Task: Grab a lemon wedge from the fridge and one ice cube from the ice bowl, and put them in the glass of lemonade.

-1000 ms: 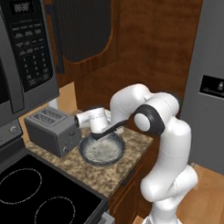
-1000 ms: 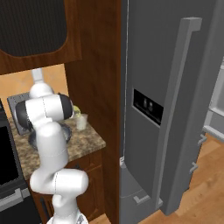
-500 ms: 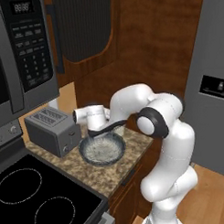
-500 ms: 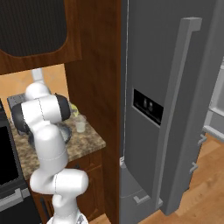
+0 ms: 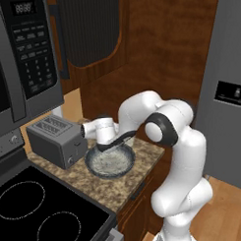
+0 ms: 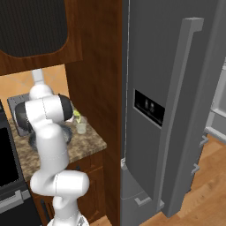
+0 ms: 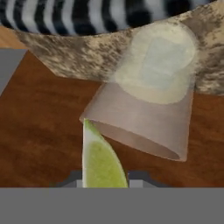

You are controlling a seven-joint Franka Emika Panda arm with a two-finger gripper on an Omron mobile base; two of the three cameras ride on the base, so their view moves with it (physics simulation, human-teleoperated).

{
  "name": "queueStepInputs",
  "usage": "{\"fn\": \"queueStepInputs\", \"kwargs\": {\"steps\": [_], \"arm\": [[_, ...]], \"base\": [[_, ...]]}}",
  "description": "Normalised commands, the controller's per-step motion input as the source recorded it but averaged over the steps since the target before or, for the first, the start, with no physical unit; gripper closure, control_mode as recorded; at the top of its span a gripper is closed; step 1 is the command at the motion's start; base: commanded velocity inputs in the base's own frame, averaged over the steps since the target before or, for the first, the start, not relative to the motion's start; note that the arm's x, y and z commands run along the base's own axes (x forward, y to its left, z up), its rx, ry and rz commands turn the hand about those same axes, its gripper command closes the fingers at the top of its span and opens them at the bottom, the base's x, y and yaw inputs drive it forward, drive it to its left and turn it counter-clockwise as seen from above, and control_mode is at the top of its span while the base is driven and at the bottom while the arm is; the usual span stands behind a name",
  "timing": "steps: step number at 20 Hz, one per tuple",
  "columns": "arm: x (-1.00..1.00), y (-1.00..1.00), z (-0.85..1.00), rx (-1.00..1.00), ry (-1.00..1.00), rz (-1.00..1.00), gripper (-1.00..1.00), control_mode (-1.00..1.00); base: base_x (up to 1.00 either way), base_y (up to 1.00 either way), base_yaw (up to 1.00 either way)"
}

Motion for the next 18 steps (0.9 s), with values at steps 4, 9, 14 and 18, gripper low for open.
{"fn": "queueStepInputs", "kwargs": {"steps": [4, 9, 14, 18], "arm": [[0.20, 0.02, -0.50, -0.03, 0.00, 0.00, 1.00, -1.00], [0.02, 0.02, -0.23, -0.01, -0.01, 0.00, 1.00, -1.00], [0.01, 0.00, -0.01, 0.00, -0.08, 0.00, 1.00, -1.00], [0.03, 0.01, 0.00, 0.01, -0.12, 0.00, 1.00, -1.00]], "base": [[0.00, 0.00, 0.00], [0.00, 0.00, 0.00], [0.00, 0.00, 0.00], [0.00, 0.00, 0.00]]}}
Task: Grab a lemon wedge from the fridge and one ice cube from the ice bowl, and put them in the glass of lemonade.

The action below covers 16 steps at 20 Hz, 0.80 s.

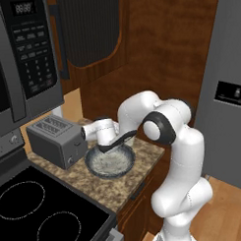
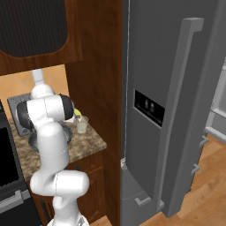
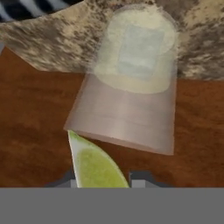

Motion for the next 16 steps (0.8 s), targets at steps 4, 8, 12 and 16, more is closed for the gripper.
{"fn": "queueStepInputs", "kwargs": {"steps": [4, 8, 12, 16], "arm": [[0.16, 0.11, 0.00, 0.07, -0.11, -0.05, 1.00, -1.00], [0.22, 0.12, 0.00, 0.11, -0.14, -0.09, 1.00, -1.00], [0.14, 0.04, 0.13, 0.15, -0.10, -0.13, 1.00, -1.00], [0.28, 0.00, 0.12, 0.14, -0.12, -0.13, 1.00, -1.00]], "base": [[0.00, 0.00, 0.00], [0.00, 0.00, 0.00], [0.00, 0.00, 0.00], [0.00, 0.00, 0.00]]}}
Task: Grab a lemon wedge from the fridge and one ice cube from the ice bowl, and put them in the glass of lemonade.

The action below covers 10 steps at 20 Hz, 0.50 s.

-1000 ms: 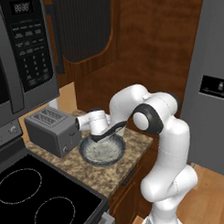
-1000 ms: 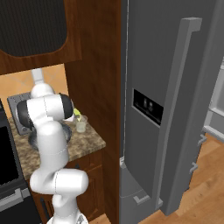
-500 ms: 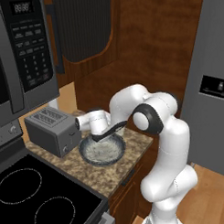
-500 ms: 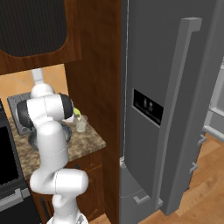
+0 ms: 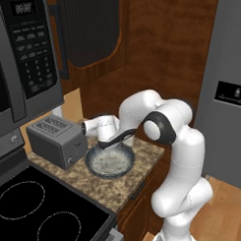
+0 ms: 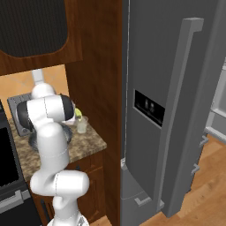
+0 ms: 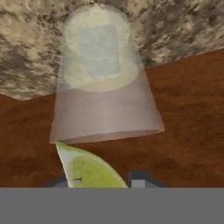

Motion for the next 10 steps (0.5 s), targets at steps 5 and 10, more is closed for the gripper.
{"fn": "queueStepInputs", "kwargs": {"steps": [5, 10], "arm": [[0.35, 0.05, 0.14, 0.13, -0.10, -0.13, 1.00, -1.00], [0.13, 0.06, 0.01, 0.11, -0.11, -0.12, 1.00, -1.00]], "base": [[0.00, 0.00, 0.00], [0.00, 0.00, 0.00]]}}
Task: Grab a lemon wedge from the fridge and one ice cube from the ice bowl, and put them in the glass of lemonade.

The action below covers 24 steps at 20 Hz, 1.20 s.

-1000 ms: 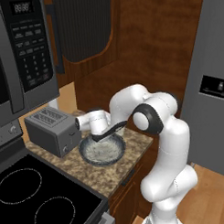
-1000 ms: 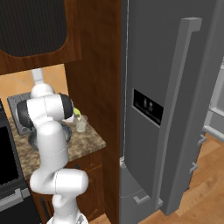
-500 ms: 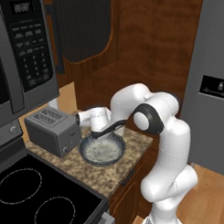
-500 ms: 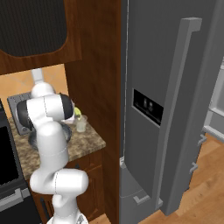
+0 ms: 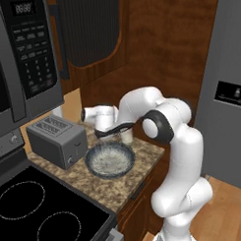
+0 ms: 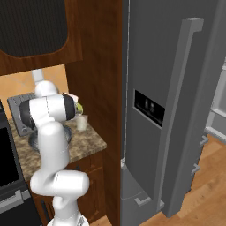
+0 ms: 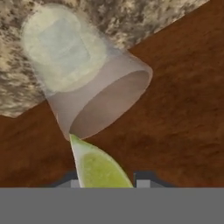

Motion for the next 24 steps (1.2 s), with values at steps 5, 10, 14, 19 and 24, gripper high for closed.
{"fn": "queueStepInputs", "kwargs": {"steps": [5, 10, 14, 19, 24], "arm": [[-0.14, 0.00, 0.33, 0.11, -0.10, -0.16, 1.00, -1.00], [-0.24, 0.00, 0.28, 0.13, -0.01, -0.16, 1.00, -1.00], [0.00, -0.06, -0.33, 0.05, 0.00, -0.07, 1.00, -1.00], [-0.01, -0.06, -0.42, 0.00, -0.03, 0.00, 1.00, -1.00], [-0.33, -0.03, -0.17, 0.00, -0.02, 0.00, 1.00, -1.00]], "base": [[0.00, 0.00, 0.00], [0.00, 0.00, 0.00], [0.00, 0.00, 0.00], [0.00, 0.00, 0.00], [0.00, 0.00, 0.00]]}}
